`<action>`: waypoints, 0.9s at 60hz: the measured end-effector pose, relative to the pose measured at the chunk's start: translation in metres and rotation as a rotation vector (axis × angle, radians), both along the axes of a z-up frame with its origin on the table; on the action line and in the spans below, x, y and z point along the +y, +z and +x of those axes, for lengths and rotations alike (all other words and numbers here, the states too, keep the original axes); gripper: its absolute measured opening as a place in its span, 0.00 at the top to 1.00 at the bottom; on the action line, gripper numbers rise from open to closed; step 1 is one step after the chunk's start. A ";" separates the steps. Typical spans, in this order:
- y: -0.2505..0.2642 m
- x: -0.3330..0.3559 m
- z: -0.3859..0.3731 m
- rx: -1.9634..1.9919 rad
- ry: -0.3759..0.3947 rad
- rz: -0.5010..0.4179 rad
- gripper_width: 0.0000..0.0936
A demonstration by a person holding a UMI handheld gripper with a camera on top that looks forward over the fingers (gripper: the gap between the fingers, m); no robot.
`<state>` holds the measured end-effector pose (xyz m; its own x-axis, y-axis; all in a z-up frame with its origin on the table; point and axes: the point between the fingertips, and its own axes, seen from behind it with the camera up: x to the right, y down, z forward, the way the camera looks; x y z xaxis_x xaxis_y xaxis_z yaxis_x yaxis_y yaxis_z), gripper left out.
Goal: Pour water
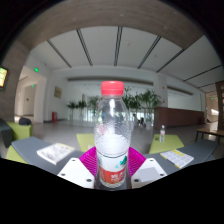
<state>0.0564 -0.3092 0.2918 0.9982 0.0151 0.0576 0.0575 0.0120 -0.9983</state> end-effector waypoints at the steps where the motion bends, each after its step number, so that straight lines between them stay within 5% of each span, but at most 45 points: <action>1: -0.010 0.003 0.006 -0.006 -0.007 -0.019 0.62; 21: -0.167 0.023 0.056 -0.015 -0.055 -0.276 0.59; 31: -0.169 0.018 0.055 0.024 -0.074 -0.250 0.61; 40: -0.169 0.015 0.057 0.005 -0.096 -0.287 0.42; 46: -0.163 0.000 0.062 0.000 -0.137 -0.317 0.06; 54: -0.141 -0.042 0.055 0.005 -0.157 -0.335 0.08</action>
